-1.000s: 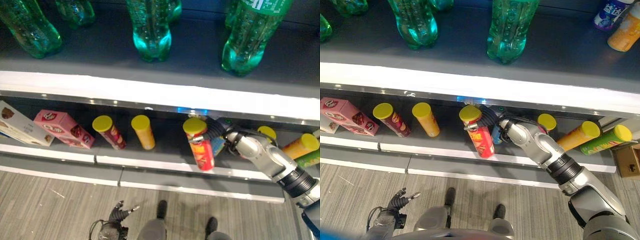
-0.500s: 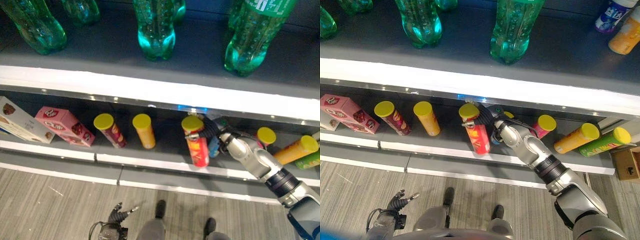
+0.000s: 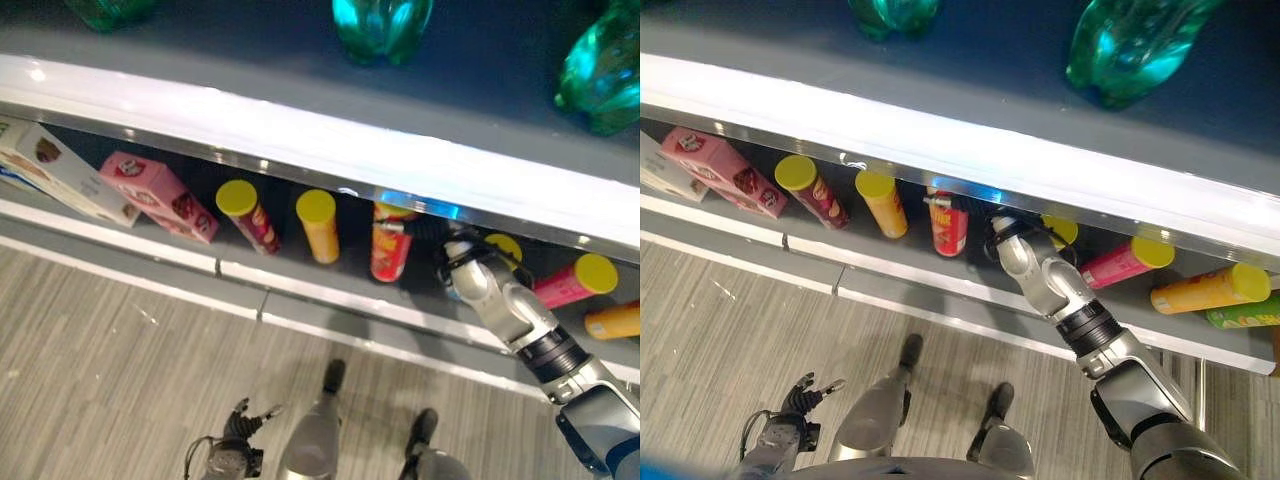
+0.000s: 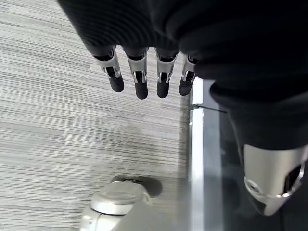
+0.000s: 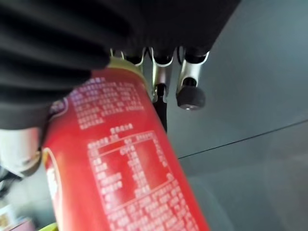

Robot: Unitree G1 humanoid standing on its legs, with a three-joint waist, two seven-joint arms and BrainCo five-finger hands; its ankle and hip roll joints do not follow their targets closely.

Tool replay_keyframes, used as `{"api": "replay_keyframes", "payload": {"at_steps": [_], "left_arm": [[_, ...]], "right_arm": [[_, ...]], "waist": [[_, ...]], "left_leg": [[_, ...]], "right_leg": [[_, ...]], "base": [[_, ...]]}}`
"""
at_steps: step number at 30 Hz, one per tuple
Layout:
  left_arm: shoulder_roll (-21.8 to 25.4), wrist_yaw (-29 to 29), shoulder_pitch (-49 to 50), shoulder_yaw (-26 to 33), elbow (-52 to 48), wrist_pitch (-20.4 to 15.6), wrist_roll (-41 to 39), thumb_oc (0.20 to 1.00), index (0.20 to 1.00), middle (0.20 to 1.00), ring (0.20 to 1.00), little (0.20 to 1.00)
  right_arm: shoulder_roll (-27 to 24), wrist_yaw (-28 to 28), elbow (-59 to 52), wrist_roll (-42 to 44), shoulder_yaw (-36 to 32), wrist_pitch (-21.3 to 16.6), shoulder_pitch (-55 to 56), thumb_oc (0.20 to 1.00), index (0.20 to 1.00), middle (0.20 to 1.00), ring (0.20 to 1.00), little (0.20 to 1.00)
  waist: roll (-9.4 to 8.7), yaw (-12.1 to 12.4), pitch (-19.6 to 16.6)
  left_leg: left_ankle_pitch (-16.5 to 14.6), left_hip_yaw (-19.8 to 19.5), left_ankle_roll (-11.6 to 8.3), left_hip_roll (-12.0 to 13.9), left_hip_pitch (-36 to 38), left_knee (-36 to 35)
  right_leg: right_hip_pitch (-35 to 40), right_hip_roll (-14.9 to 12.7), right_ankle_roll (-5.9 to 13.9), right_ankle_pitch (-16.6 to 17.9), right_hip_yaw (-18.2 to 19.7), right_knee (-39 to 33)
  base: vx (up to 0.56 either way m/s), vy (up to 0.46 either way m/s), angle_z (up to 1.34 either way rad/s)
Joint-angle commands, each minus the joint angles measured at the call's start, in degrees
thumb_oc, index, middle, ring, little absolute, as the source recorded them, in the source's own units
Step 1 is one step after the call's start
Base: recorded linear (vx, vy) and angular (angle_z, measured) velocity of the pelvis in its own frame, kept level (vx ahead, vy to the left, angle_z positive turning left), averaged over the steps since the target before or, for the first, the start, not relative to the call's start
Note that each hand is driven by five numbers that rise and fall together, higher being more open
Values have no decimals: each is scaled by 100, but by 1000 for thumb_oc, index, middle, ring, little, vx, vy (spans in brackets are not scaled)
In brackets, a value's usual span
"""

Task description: Put the goods on the table back onto the shelves and tidy them up.

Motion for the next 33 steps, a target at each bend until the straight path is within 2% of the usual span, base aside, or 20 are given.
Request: {"api": "replay_keyframes", "payload": {"at_steps": [1, 6, 11, 22, 33], "left_arm": [[192, 216, -164, -242, 32, -140, -234, 1000, 1000, 1000, 1000, 1000], [213, 283, -259, -269, -155, -194, -306, 1000, 1000, 1000, 1000, 1000], [144, 285, -229, -251, -133, -165, -247, 1000, 1000, 1000, 1000, 1000], [90, 329, -311, -266, -175, -177, -235, 1000, 1000, 1000, 1000, 1000], [75, 338, -342, -203, -105, -223, -233, 1000, 1000, 1000, 1000, 1000]], "right_arm": [[-11, -608, -639, -188, -182, -144, -408, 200, 200, 200, 200, 200], [-175, -864, -941, -281, -517, -106, -275, 200, 200, 200, 200, 200], [-301, -905, -1356, -301, -770, -168, -11, 200, 200, 200, 200, 200], [-398, -801, -1368, -375, -628, -216, 169, 200, 200, 200, 200, 200], [-672, -620, -1191, -526, -380, -225, 234, 200, 200, 200, 200, 200]], "waist": [[-35, 75, -55], [81, 48, 231], [189, -47, 371], [309, -208, 518], [314, -303, 586]], "left_leg": [[-1010, 160, -111, 380, 159, 597], [-974, 31, -130, 339, -186, 727], [-987, 39, -129, 306, -411, 844], [-1016, 46, -132, 270, -528, 985], [-979, 37, -145, 268, -553, 927]], "right_leg": [[-234, -547, 292, -236, 251, 653], [-516, -567, 259, -287, 205, 812], [-737, -615, 236, -313, 230, 921], [-908, -668, 208, -405, 249, 1112], [-994, -697, 209, -389, 273, 1138]], "base": [[-67, -5, 10], [-50, -1, 12], [-33, 16, 12], [-19, 16, -2], [-3, 4, -1]]}}
